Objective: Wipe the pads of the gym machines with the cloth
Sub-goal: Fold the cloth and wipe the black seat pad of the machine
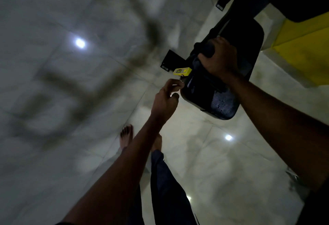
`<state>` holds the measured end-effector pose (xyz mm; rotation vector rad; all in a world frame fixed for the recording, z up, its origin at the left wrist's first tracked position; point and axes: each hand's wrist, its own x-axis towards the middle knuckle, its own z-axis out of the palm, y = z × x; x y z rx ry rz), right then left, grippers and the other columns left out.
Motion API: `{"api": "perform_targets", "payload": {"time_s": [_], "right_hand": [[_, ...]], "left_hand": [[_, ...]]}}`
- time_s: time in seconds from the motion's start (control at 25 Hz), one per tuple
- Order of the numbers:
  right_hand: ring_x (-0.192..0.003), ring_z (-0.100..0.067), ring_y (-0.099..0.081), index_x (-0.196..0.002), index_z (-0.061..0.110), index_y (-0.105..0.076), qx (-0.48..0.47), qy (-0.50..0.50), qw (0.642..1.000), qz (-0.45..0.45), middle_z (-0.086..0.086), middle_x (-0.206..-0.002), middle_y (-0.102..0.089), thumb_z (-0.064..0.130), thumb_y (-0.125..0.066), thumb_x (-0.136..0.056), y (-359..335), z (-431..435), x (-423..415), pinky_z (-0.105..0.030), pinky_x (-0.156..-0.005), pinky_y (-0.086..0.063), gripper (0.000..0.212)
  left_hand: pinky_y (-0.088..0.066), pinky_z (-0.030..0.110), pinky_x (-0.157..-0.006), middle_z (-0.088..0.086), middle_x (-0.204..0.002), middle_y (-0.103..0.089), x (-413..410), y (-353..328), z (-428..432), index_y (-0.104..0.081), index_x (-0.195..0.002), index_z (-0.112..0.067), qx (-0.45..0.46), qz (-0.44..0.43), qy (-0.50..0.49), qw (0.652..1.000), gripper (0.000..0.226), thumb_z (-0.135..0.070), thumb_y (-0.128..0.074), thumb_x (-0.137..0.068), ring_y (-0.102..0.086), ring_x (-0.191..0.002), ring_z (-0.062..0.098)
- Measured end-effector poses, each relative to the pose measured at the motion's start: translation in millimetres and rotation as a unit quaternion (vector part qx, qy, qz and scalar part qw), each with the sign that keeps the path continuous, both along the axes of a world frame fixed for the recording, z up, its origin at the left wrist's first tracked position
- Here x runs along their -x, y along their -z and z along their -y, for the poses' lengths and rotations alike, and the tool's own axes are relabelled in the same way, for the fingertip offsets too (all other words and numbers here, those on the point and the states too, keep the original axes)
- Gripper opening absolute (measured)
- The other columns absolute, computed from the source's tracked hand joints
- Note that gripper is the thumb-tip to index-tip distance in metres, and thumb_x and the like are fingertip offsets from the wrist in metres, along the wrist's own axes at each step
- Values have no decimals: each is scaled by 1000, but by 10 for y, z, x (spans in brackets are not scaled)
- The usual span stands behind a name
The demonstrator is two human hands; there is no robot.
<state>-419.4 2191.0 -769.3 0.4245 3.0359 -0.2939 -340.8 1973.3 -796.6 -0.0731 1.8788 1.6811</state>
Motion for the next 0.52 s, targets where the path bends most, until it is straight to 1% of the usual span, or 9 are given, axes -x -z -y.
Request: {"api": "perform_targets", "payload": {"time_s": [0.04, 0.08, 0.12, 0.16, 0.24, 0.32, 0.4, 0.48, 0.52], "right_hand": [[-118, -30, -58, -108, 12, -67, 6, 7, 1000, -16, -9, -117, -67, 49, -59, -73, 6, 11, -112, -43, -96, -47, 51], [-122, -28, -57, -115, 13, -67, 18, 4, 999, -26, -7, -122, -66, 46, -61, -73, 1, 43, -291, -43, -101, -46, 54], [-125, -27, -56, -121, 15, -65, 34, -8, 999, -32, -4, -127, -65, 44, -62, -72, 2, 77, -493, -44, -104, -45, 56], [-128, -26, -55, -124, 18, -64, 50, -20, 998, -35, -1, -131, -64, 41, -64, -72, 12, 103, -679, -45, -106, -44, 58], [-131, -25, -53, -128, 20, -64, 71, -13, 996, -43, 2, -135, -62, 37, -66, -71, 39, 133, -849, -48, -108, -42, 60], [-131, -24, -54, -128, 20, -65, 69, 25, 995, -62, 3, -136, -62, 36, -67, -70, 60, 177, -828, -48, -108, -42, 60], [-132, -24, -52, -128, 21, -65, 51, 34, 996, -65, 3, -137, -61, 38, -66, -71, 72, 280, -909, -48, -108, -42, 60], [-136, -24, -48, -130, 24, -64, 41, -5, 998, -39, 5, -139, -59, 42, -65, -71, 54, 404, -1095, -50, -107, -41, 62], [-138, -23, -46, -131, 25, -63, 34, -31, 999, -20, 6, -141, -57, 45, -65, -71, 41, 441, -1181, -50, -107, -40, 63]], "left_hand": [[-46, 22, -74, -14, -109, -71, 13, 15, 13, -60, -110, -22, -21, 61, -22, 998, 37, 2, -48, -86, -63, -95, -6], [-44, 24, -76, -13, -110, -71, 20, 32, 16, -60, -111, -24, -41, 115, -35, 992, 29, -6, -49, -91, -62, -95, -6], [-42, 25, -80, -10, -114, -70, 40, 42, 11, -61, -115, -25, -54, 152, -33, 986, 25, -15, -49, -95, -61, -100, -3], [-40, 24, -84, -7, -119, -68, 81, 56, 2, -61, -122, -24, -57, 172, -14, 983, 28, -24, -47, -98, -59, -108, 2], [-37, 22, -84, -1, -122, -63, 185, 90, -8, -64, -128, -20, -46, 191, 34, 980, 46, -44, -34, -102, -53, -116, 15], [-34, 28, -86, 4, -120, -59, 295, 113, 6, -65, -129, -20, -37, 198, 60, 978, 67, -54, -13, -104, -50, -111, 19], [-32, 27, -86, 5, -122, -58, 421, 107, 57, -65, -130, -18, -40, 211, 74, 974, 82, -55, 3, -102, -51, -104, 13], [-30, 22, -83, 0, -122, -58, 529, 61, 87, -63, -131, -15, -51, 218, 100, 969, 91, -55, 12, -99, -50, -96, 2], [-27, 24, -87, 1, -125, -57, 579, 31, 83, -63, -131, -14, -52, 216, 112, 968, 94, -55, 14, -98, -49, -95, 2]]}}
